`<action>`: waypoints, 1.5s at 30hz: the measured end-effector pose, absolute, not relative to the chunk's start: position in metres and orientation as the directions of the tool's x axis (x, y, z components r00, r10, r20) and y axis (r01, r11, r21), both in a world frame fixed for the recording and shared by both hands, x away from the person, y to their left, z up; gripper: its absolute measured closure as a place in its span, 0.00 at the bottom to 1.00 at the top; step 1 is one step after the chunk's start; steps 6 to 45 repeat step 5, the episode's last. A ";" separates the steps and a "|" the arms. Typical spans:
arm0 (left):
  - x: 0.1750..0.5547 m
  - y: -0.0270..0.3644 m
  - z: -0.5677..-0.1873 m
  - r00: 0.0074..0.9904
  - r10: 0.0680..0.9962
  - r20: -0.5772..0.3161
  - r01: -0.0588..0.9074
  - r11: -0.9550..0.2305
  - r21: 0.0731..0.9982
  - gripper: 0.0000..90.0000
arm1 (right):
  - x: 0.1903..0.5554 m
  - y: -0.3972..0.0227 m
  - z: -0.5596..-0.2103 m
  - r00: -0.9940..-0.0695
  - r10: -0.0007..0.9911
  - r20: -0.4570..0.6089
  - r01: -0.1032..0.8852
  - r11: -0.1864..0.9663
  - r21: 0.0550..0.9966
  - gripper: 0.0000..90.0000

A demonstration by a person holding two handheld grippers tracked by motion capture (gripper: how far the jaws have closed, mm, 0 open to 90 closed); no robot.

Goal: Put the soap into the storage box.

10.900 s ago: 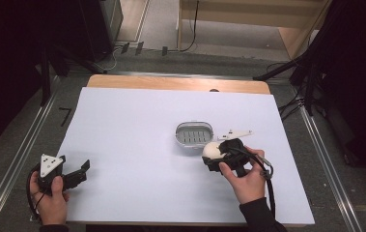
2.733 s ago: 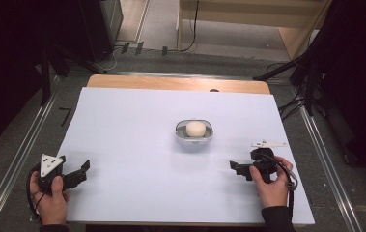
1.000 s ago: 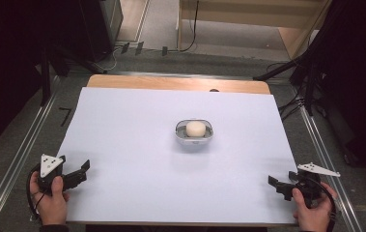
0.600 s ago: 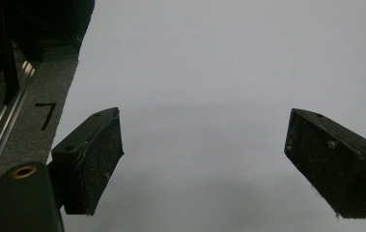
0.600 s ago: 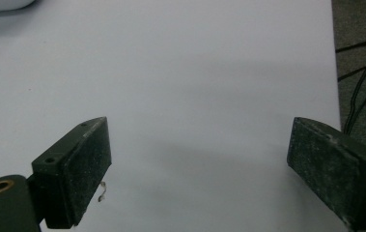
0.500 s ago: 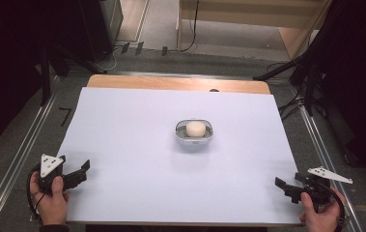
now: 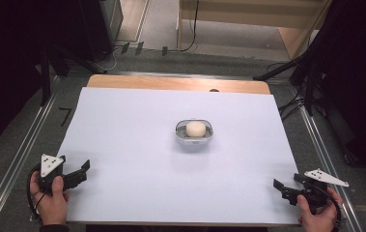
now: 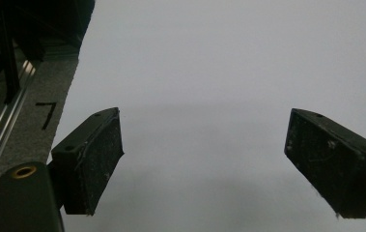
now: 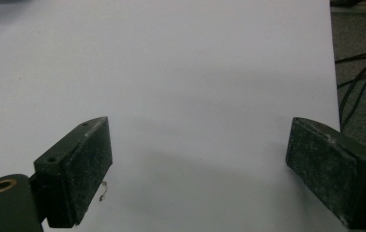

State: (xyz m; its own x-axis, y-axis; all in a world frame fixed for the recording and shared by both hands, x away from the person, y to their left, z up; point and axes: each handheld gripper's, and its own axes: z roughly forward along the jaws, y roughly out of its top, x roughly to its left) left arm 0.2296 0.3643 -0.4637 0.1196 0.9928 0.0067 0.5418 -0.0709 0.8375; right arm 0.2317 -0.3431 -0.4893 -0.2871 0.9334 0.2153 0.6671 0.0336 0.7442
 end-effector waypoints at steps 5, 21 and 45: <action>0.230 0.365 -0.464 0.117 0.993 0.004 0.544 -0.067 0.836 0.16 | 0.232 -0.343 -0.490 -0.279 0.934 0.222 0.671 0.024 0.741 0.11; 0.230 0.365 -0.464 0.117 0.993 0.004 0.544 -0.067 0.836 0.16 | 0.232 -0.343 -0.490 -0.279 0.934 0.222 0.671 0.024 0.741 0.11; 0.230 0.365 -0.464 0.117 0.993 0.004 0.544 -0.067 0.836 0.16 | 0.232 -0.343 -0.490 -0.279 0.934 0.222 0.671 0.024 0.741 0.11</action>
